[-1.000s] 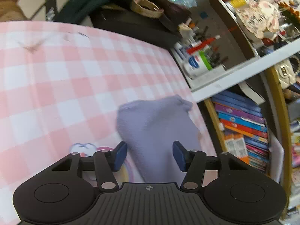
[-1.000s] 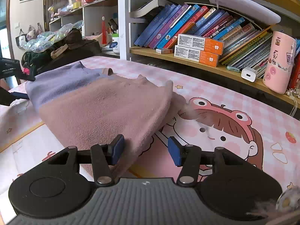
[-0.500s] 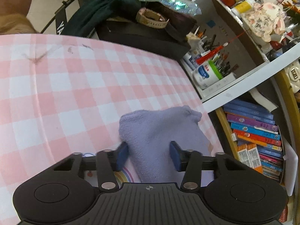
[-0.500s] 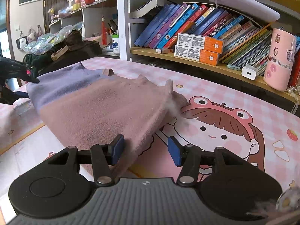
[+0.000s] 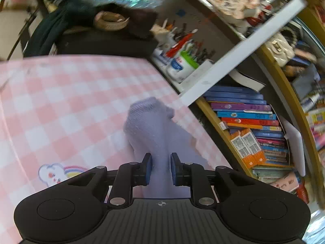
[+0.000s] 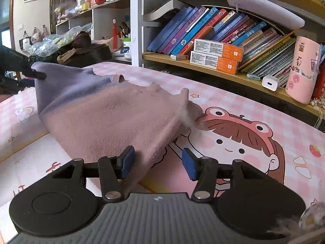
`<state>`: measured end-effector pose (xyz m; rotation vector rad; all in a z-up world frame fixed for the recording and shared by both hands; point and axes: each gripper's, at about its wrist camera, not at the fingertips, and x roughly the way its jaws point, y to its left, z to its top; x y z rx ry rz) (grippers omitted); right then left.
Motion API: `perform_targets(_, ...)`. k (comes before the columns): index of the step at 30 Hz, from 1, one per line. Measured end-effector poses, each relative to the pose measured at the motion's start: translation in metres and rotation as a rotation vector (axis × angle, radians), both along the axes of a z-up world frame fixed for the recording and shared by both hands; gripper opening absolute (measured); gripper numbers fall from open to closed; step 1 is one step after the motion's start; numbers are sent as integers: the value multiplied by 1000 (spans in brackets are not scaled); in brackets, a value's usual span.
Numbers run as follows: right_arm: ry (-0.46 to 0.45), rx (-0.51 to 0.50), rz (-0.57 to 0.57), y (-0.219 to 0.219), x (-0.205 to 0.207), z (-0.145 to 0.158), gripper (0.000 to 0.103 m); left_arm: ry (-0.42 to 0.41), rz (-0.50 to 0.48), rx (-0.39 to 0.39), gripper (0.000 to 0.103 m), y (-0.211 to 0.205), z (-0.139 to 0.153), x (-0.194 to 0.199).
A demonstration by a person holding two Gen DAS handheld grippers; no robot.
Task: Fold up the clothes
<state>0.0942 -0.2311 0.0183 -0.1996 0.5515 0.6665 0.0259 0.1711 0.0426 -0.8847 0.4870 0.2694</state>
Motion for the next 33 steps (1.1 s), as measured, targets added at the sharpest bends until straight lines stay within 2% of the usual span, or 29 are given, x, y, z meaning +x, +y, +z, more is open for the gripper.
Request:
perform_targets(5, 8, 10, 2, -2, 1, -1, 49, 28, 19, -46, 41, 8, -13, 7)
perform_targets(8, 11, 13, 0, -2, 2, -1, 49, 42, 27, -62, 47, 12, -21, 16)
perform_targets(11, 16, 19, -1, -2, 2, -1, 49, 47, 39, -83, 48, 15, -29, 23)
perform_targets(16, 35, 32, -10, -3, 2, -1, 49, -3, 64, -177, 49, 24, -37, 19)
perform_targets(18, 42, 36, -14, -3, 2, -1, 49, -27, 76, -224, 47, 30, -42, 17)
perform_targets(20, 60, 51, -17, -4, 3, -1, 49, -43, 76, -238, 40, 33, -44, 16)
perform_targets(24, 112, 99, -43, -8, 6, -2, 49, -104, -2, -143, 33, 27, -30, 9)
perform_targets(26, 130, 117, -60, -8, 6, -3, 49, -135, -41, -95, 15, 24, -23, 5)
perform_targets(27, 138, 124, -63, -8, 6, -3, 49, -150, -60, -71, 12, 22, -20, 3)
perform_targets(30, 179, 152, -49, -3, 7, -4, 51, -196, -118, 1, 10, 18, -10, -2)
perform_targets(33, 147, 101, -30, 16, 2, -4, 51, -240, -168, 67, 10, 15, 0, -9)
